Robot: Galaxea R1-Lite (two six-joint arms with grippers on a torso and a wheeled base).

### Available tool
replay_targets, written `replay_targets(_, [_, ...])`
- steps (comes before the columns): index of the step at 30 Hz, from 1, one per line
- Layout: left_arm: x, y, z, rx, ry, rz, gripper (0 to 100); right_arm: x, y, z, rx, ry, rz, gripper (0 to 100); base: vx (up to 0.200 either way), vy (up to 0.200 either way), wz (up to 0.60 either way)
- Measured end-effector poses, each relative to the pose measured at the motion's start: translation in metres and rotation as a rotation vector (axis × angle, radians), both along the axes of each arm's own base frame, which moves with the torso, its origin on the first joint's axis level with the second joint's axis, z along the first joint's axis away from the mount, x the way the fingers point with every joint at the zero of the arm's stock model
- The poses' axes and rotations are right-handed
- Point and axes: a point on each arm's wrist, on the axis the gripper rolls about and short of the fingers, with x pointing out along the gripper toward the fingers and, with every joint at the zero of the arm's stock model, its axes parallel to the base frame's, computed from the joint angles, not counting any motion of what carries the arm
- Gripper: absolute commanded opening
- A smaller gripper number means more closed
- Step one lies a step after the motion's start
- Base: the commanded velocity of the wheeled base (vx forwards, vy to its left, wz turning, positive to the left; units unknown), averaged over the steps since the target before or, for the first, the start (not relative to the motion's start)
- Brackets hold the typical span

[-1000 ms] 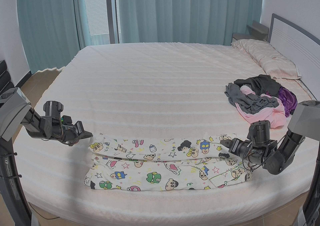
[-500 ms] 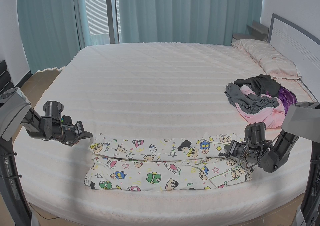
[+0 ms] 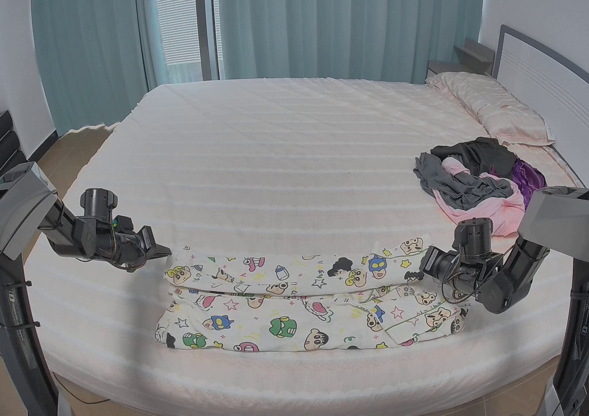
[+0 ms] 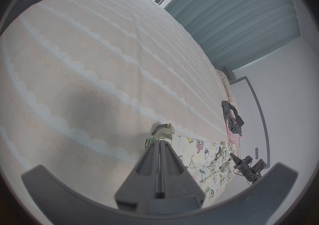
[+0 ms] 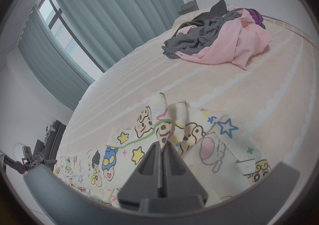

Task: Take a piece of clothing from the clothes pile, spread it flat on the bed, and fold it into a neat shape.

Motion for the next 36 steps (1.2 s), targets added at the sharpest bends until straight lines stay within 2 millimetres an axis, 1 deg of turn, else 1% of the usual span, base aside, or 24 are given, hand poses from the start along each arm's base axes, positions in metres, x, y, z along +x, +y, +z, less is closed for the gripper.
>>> replay_targets(8, [0.0,-0.001,-0.001,0.0,0.003,-0.003,0,0.002,-0.004,0.003,0.008,-0.036,-0.012,0,0.0,0.0,0.0])
replay_targets(17, [-0.002,-0.002,-0.005,0.0,0.015,-0.007,0,-0.001,-0.005,-0.001,0.002,-0.016,-0.007,0,0.0,0.0,0.0])
replay_targets(18, [-0.003,-0.002,-0.005,0.0,0.017,-0.007,100,-0.001,-0.006,-0.002,0.0,-0.013,-0.007,100,0.0,0.0,0.0])
replay_targets(24, [-0.007,-0.001,-0.009,0.0,0.037,-0.004,100,-0.006,-0.006,-0.006,-0.007,0.011,-0.005,100,0.0,0.0,0.0])
replay_targets(28, [-0.01,0.005,-0.009,0.008,0.045,0.022,100,-0.008,-0.009,-0.005,-0.006,0.014,-0.011,100,0.0,0.0,0.0])
replay_targets(34, [-0.016,0.016,0.002,-0.005,0.033,0.063,100,-0.014,-0.015,0.003,0.0,0.004,-0.028,100,0.0,0.0,0.0])
replay_targets(36, [-0.02,0.017,0.006,-0.01,0.032,0.068,100,-0.015,-0.017,0.008,0.004,-0.005,-0.034,100,0.0,0.0,0.0])
